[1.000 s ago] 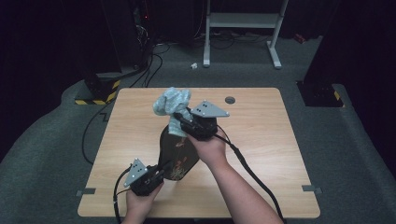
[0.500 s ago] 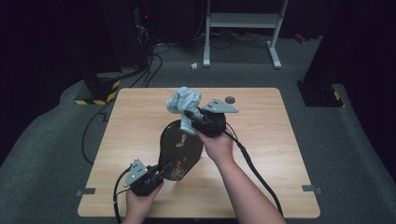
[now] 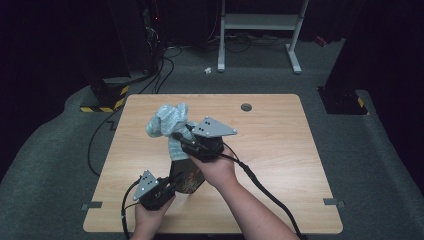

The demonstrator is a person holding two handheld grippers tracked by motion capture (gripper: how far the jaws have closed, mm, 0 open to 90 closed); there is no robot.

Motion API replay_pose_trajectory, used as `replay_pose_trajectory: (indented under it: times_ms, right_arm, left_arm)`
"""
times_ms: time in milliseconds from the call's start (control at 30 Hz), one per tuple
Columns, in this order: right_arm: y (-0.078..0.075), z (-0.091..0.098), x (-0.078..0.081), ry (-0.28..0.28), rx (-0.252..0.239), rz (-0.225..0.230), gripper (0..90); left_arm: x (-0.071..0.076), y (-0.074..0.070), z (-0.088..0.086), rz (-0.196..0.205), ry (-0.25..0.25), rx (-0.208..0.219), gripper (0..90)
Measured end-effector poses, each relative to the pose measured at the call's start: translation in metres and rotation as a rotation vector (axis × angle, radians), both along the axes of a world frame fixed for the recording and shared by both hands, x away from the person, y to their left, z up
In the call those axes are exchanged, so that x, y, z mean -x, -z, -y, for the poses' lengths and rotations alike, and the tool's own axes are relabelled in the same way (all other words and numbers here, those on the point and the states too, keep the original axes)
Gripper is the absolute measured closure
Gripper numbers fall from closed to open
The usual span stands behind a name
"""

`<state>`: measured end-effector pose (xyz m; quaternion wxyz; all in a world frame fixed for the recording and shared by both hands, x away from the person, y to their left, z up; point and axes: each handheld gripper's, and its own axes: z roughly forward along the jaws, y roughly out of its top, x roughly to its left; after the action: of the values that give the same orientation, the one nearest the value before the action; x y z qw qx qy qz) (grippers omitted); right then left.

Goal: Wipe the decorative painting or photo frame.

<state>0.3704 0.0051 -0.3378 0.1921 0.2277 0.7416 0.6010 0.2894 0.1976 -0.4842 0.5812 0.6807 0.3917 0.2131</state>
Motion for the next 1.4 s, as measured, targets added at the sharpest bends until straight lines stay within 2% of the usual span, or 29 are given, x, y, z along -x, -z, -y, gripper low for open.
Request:
replay_pose_trajectory:
  times_ms: [167, 300, 533, 867, 1000, 1400]
  right_arm:
    - [0.003, 0.008, -0.016, 0.015, -0.030, -0.062, 66.9]
    - [0.007, 0.019, -0.033, 0.057, -0.039, -0.100, 67.0]
    - [0.027, 0.042, -0.058, 0.126, -0.044, -0.179, 67.1]
    - [0.037, 0.064, -0.071, 0.198, -0.010, -0.203, 67.1]
    - [0.033, 0.063, -0.065, 0.192, -0.008, -0.190, 67.3]
    - [0.012, 0.039, -0.027, 0.065, -0.050, -0.112, 67.4]
  left_arm:
    - [0.000, 0.000, 0.000, 0.000, 0.001, 0.005, 80.3]
    - [0.000, 0.001, 0.000, -0.002, 0.001, 0.010, 80.3]
    - [0.000, 0.001, 0.000, 0.001, 0.001, 0.009, 80.2]
    - [0.000, 0.001, 0.000, 0.010, 0.010, 0.003, 80.3]
    - [0.000, 0.001, 0.000, 0.010, 0.011, 0.004, 80.3]
    - [0.000, 0.001, -0.002, 0.006, 0.009, 0.009, 80.3]
